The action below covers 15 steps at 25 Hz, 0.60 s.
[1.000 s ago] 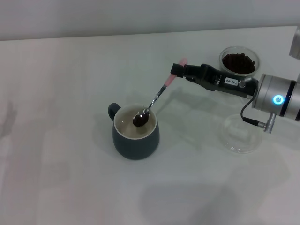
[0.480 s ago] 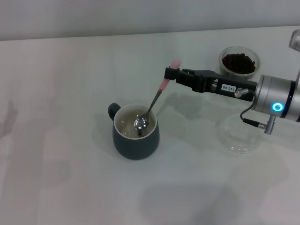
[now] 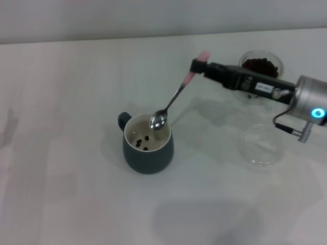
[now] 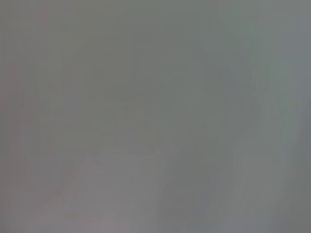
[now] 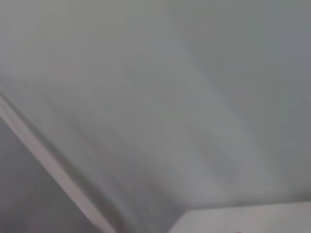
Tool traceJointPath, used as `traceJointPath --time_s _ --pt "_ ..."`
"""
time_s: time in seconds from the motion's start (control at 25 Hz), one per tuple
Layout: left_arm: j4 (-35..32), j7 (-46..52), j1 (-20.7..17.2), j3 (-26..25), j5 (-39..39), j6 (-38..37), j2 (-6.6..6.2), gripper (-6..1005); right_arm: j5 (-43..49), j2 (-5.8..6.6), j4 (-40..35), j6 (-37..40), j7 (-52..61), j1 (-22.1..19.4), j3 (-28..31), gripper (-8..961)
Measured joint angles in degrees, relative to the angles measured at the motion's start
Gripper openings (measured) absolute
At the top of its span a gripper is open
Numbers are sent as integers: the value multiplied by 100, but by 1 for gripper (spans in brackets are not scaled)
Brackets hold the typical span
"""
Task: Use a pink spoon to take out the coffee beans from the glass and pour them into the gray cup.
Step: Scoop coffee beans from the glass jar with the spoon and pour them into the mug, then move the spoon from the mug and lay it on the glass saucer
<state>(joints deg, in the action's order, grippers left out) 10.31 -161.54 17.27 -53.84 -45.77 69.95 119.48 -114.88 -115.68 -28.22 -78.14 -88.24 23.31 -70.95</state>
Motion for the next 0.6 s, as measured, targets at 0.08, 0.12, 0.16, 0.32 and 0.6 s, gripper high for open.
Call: traceJointPath --time_s 0.08,0.12,0.16,0.32,0.6 --pt "2 -2 19 -1 -1 -2 -3 893 -57 8 55 -162 10 -58 181 146" --pt "-6 -4 30 -2 -2 -6 -4 892 -77 10 85 -259 20 -98 296 146" --pt "-20 -6 41 -3 -3 -22 -4 892 -92 15 116 -365 31 -136 409 146" --pt "-27 -7 54 -4 -4 -66 -4 892 -96 69 158 -696 5 -368 897 146" --pt "-17 -16 73 -4 -11 -37 -23 892 12 553 159 -709 168 -561 1018 145"
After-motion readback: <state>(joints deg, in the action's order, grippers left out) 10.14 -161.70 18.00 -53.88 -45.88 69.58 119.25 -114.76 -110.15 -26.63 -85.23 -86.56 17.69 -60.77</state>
